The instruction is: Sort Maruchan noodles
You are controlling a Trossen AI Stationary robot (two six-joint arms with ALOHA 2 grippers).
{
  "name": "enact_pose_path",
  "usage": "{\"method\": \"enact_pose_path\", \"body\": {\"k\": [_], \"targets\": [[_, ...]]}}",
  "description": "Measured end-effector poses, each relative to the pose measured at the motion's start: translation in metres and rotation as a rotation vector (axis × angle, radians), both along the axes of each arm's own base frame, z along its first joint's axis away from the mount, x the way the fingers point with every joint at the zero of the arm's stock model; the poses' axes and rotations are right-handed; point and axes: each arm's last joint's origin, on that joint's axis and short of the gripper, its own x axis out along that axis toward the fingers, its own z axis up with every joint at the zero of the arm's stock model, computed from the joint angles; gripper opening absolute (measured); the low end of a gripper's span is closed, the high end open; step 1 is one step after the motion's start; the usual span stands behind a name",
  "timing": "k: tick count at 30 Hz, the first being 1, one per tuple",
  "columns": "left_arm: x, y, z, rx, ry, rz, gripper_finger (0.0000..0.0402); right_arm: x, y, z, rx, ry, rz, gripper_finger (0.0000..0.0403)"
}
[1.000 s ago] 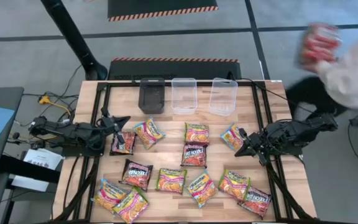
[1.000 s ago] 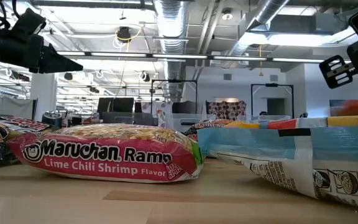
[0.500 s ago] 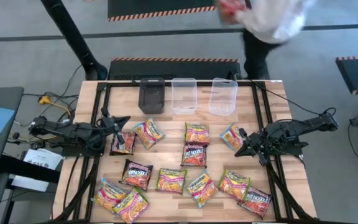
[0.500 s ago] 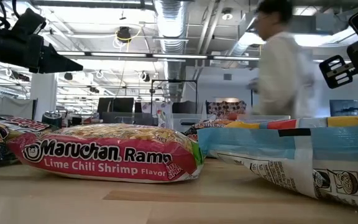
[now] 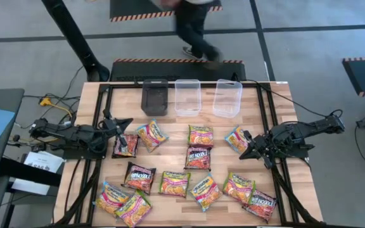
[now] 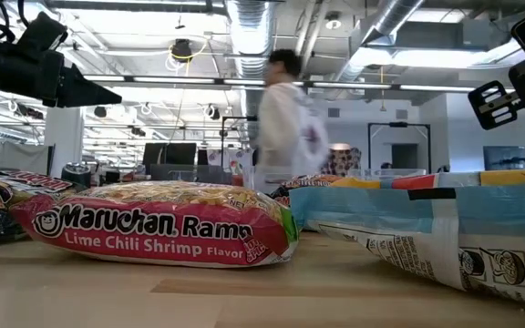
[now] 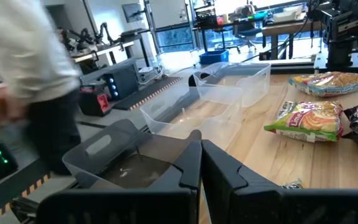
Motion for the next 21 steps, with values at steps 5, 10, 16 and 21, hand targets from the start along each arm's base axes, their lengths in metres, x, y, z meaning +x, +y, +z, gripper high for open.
{"method": "enact_pose_path", "body": {"k": [5,10,16,21], "targets": [[0.0000,0.0000,0.0000,0.000,0.000,0.000,0.0000,0.0001,-0.0002,0.0001,-0.002,0.000,-0.008,0.0031],[0.0000,0.0000,0.0000,0.000,0.000,0.000,0.0000,0.0001,-0.0003,0.0001,-0.028,-0.013,-0.006,0.0031],[0.0000,0.0000,0.0000,0.000,0.000,0.000,0.0000,0.0002,-0.0004,0.0000,-0.141,-0.067,0.016,0.0031],[0.0000,0.0000,0.0000,0.000,0.000,0.000,0.0000,0.0002,-0.0004,0.0000,-0.142,-0.067,0.017,0.0031]]}}
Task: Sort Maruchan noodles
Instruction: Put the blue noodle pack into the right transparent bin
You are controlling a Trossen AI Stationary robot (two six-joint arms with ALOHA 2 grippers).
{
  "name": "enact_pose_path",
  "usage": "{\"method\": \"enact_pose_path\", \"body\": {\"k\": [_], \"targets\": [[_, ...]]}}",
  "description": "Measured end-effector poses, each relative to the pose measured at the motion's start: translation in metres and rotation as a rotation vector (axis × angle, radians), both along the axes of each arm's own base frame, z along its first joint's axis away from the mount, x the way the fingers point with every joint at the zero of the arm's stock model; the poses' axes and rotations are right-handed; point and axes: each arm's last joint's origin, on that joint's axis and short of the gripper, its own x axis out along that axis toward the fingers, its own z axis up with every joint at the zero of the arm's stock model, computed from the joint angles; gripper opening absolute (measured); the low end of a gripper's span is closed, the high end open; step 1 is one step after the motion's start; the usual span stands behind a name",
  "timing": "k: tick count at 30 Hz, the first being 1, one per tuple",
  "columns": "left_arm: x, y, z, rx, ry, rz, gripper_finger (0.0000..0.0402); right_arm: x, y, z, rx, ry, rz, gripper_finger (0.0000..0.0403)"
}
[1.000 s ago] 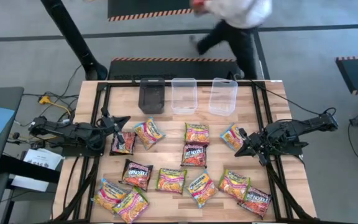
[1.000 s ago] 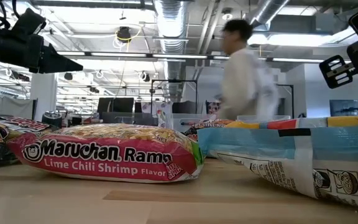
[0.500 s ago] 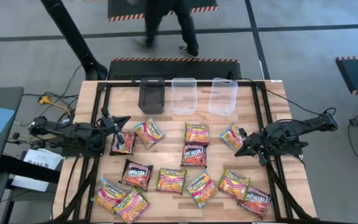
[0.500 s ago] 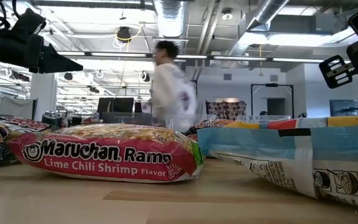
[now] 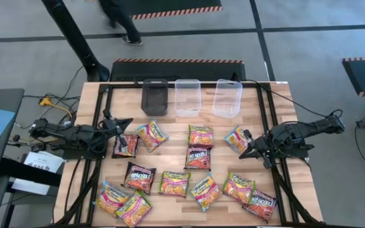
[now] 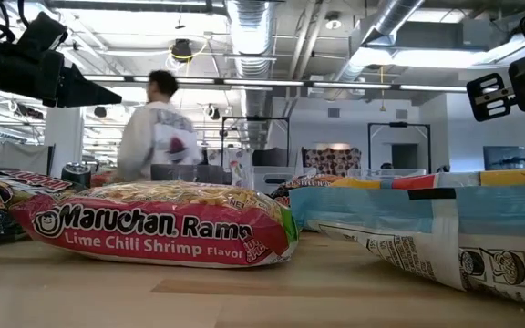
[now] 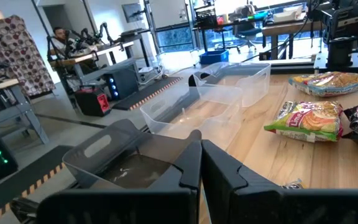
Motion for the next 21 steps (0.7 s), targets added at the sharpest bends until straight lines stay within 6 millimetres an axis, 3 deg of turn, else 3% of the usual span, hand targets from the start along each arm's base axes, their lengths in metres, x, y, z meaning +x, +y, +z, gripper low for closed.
{"method": "enact_pose_path", "body": {"k": [8,21], "targets": [[0.0000,0.0000,0.0000,0.000,0.000,0.000,0.0000,0.0002,0.0000,0.0010,0.011,-0.006,-0.002,0.0031],[0.0000,0.0000,0.0000,0.000,0.000,0.000,0.0000,0.0008,0.0002,0.0043,0.359,0.118,-0.071,0.0031]]}}
